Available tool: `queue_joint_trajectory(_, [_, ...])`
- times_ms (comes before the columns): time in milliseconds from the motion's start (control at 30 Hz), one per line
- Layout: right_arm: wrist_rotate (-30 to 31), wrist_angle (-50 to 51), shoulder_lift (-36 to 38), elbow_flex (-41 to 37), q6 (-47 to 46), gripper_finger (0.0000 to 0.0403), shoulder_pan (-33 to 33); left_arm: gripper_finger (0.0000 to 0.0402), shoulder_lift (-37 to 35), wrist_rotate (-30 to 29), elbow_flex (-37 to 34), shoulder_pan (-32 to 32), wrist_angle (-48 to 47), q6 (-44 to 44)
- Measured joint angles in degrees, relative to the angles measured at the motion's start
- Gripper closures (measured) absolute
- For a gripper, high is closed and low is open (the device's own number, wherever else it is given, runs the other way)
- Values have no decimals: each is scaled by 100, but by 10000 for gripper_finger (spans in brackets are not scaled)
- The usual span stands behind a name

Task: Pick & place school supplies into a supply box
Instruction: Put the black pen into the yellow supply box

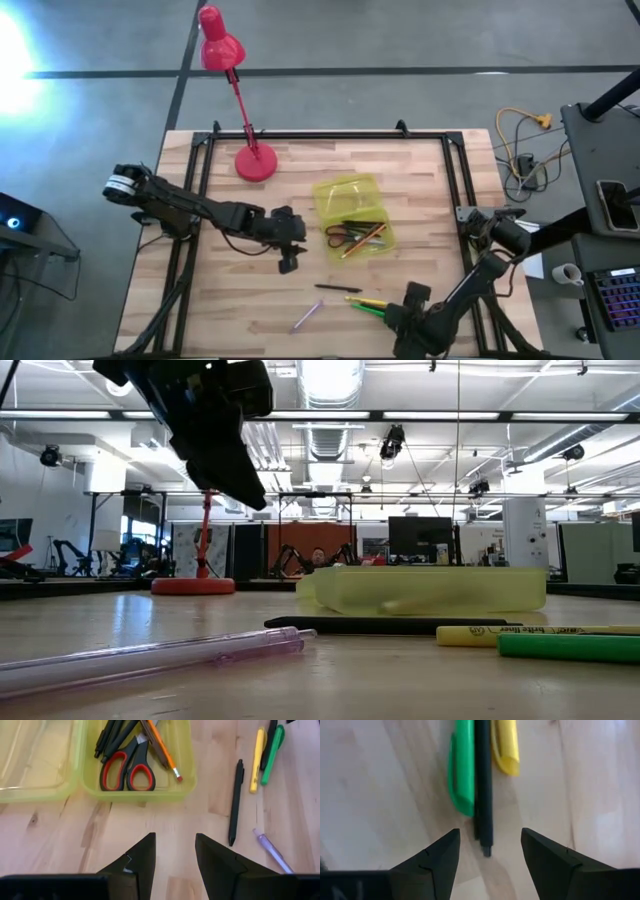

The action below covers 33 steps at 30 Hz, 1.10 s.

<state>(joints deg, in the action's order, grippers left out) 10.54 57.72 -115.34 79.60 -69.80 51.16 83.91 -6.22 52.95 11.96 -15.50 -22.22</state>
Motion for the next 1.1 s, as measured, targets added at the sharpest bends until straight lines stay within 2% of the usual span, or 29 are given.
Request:
queue_joint_trajectory(133, [1, -17, 1, -128, 44, 200, -72, 279, 5, -13, 17, -28, 84, 7])
queue_joint_trajectory(400, [-305, -1013, 62, -582, 184, 220, -262, 279, 5, -21, 15, -76, 84, 33])
queue_joint_trajectory(567, [-519, -1087, 64, -602, 285, 261, -412, 279, 5, -20, 15, -78, 86, 44])
queue_joint_trajectory(867, [-588, -1109, 47, -633, 231, 367, -628, 279, 10, -20, 15, -78, 86, 44])
queue_joint_trajectory(967, [-707, -1080, 47, -624, 260, 383, -647, 279, 12, -20, 15, -78, 84, 39])
queue_joint_trajectory(1100, [-799, -790, 73, -412, 326, 383, -628, 279, 12, -20, 15, -78, 87, 7])
